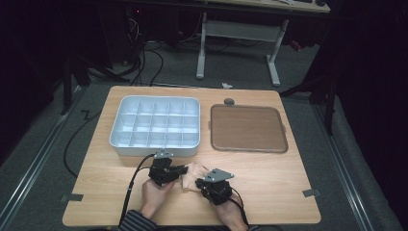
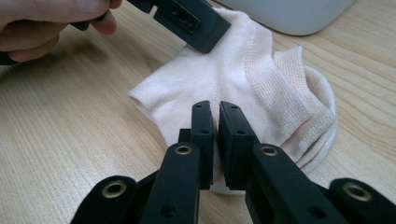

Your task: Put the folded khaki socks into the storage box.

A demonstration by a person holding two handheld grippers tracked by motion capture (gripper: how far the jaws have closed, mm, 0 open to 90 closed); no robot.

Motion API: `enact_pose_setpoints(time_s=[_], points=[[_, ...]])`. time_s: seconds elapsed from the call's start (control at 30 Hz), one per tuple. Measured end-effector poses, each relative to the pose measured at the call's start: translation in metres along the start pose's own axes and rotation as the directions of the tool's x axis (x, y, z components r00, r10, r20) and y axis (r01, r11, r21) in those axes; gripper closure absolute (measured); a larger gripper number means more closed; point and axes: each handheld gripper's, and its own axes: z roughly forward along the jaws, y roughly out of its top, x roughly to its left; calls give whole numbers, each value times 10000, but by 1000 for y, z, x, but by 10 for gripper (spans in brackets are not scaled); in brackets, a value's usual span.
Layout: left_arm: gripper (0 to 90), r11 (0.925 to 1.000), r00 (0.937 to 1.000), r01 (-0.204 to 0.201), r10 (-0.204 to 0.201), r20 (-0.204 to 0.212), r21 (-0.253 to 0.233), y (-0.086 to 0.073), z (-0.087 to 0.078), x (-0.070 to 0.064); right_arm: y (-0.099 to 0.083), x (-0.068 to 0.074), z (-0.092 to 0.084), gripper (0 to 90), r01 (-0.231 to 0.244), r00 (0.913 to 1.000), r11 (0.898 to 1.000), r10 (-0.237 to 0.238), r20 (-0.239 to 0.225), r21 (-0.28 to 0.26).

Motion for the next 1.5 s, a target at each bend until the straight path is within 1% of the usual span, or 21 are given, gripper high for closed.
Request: enact_pose_setpoints(time_s=[0.1, 0.13, 0.2, 0.3, 0.4, 0.6, 0.7, 0.8, 0.87, 1.0, 1.27, 1.37, 1.5], points=[[847, 10000, 9999, -6, 6, 116, 9, 0, -2, 0, 4, 0, -1, 846, 17, 10000, 10000, -16, -33, 85], [847, 10000, 9999, -12, 12, 143, 28, 0, -2, 0, 5, 0, -2, 848, -17, 10000, 10000, 18, -8, 41], [848, 10000, 9998, 27, -28, 200, 60, 0, -3, 1, 10, -1, -3, 858, -14, 10000, 10000, 15, 61, -84], [848, 10000, 9996, 33, -35, 272, 76, 0, -3, 1, 16, -2, -4, 885, 50, 9996, 10000, -48, 288, -52], [848, 10000, 9993, 44, -47, 359, 85, 0, -4, 1, 21, -5, -2, 898, -30, 9991, 9999, 36, 417, -143], [848, 9999, 9990, 0, -7, 444, 155, 0, -5, 1, 22, -12, 4, 900, -454, 9980, 9990, 455, 447, -27], [848, 9998, 9987, 35, -44, 507, 173, -1, -6, 2, 22, -13, 7, 900, -518, 9976, 9986, 515, 464, 50], [848, 9999, 9983, 28, -35, 576, 117, 0, -8, 2, 23, -14, 11, 900, -486, 9977, 9981, 467, 497, 374], [848, 10000, 9979, 25, -30, 646, 79, 0, -9, 1, 24, -15, 13, 900, -551, 9976, 9970, 527, 452, 550], [848, 10000, 9968, 5, -5, 802, 7, 1, -10, -1, 24, -15, 15, 900, -434, 9983, 9964, 404, 412, 733], [849, 9998, 9947, -78, 98, 1026, -201, 3, -13, -5, 24, -13, 17, 900, -370, 9990, 9961, 350, 263, 801], [850, 9994, 9939, -190, 220, 1077, -290, 4, -14, -7, 26, -12, 18, 900, -353, 9993, 9955, 340, 166, 874], [852, 9989, 9926, -258, 304, 1179, -403, 4, -16, -8, 27, -10, 21, 900, -243, 9996, 9960, 252, -90, 864]])
